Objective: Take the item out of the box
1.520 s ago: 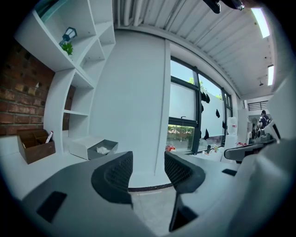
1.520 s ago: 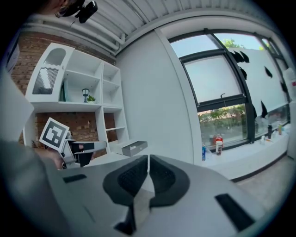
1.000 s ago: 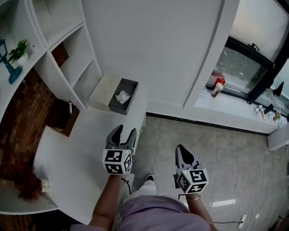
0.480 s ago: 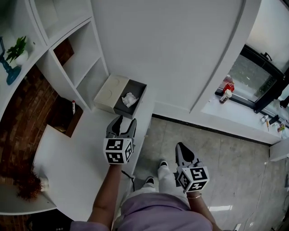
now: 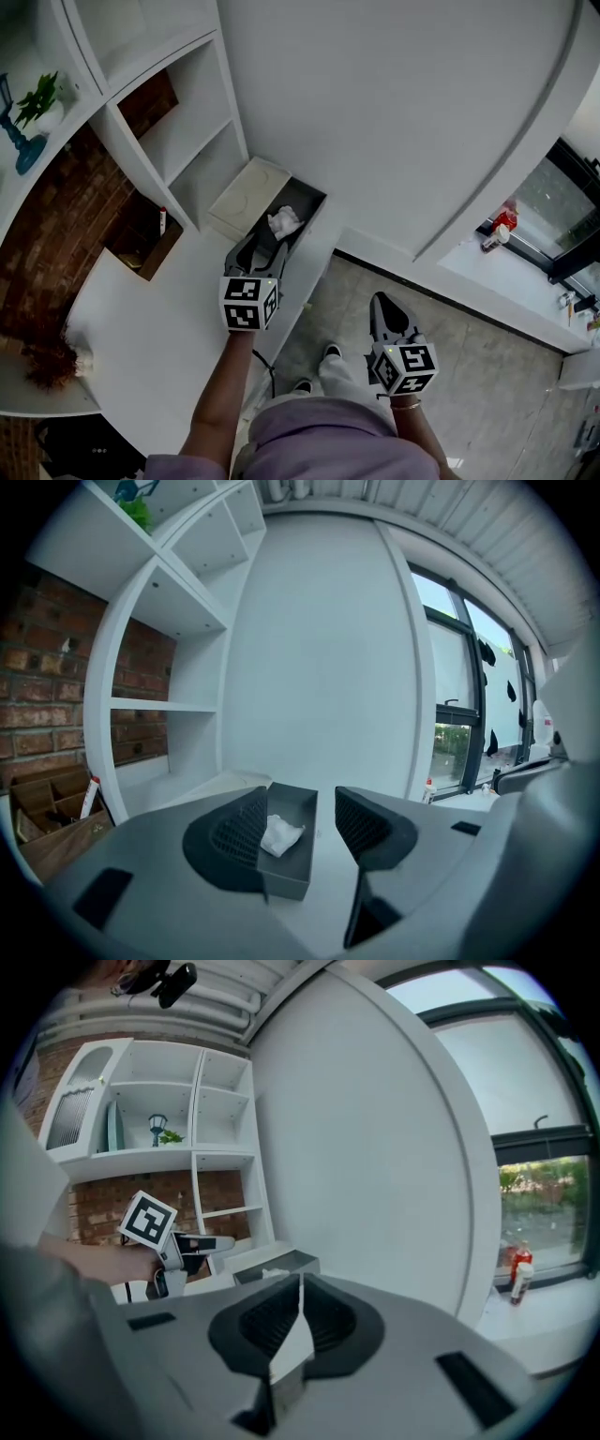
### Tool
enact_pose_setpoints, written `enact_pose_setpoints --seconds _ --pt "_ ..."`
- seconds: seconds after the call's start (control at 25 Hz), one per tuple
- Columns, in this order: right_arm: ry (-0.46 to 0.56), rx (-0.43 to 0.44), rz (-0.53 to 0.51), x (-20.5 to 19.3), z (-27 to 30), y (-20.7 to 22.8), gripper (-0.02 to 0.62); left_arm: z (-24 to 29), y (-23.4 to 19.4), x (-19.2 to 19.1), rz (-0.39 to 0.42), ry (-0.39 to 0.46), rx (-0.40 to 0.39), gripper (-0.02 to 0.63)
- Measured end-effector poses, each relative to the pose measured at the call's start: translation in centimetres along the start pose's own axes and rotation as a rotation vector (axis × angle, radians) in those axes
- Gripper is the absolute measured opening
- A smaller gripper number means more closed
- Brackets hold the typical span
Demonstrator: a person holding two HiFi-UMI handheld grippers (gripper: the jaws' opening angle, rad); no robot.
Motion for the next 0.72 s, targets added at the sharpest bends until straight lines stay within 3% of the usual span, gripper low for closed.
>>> enact_pose_setpoints --seconds 0.32,0.72 --pt "-0.037 0.082 0.005 0.9 4.3 2.8 0.005 4.3 -1.4 -0.9 0.012 -0.082 0.085 0.213" --pt "-0.066 0.153 0.024 1.4 7.4 4.0 0.005 9.1 -1.7 -3.1 0.082 -0.243 0.102 0.225"
Point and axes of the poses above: the fingertips, and each gripper's own axes: z forward along the fingers, y to its right, x out of its top, the point moved 2 cm from there along -z, backward along the fingers, and after that the axes turned 3 degrees about z, right-handed, at the moved point
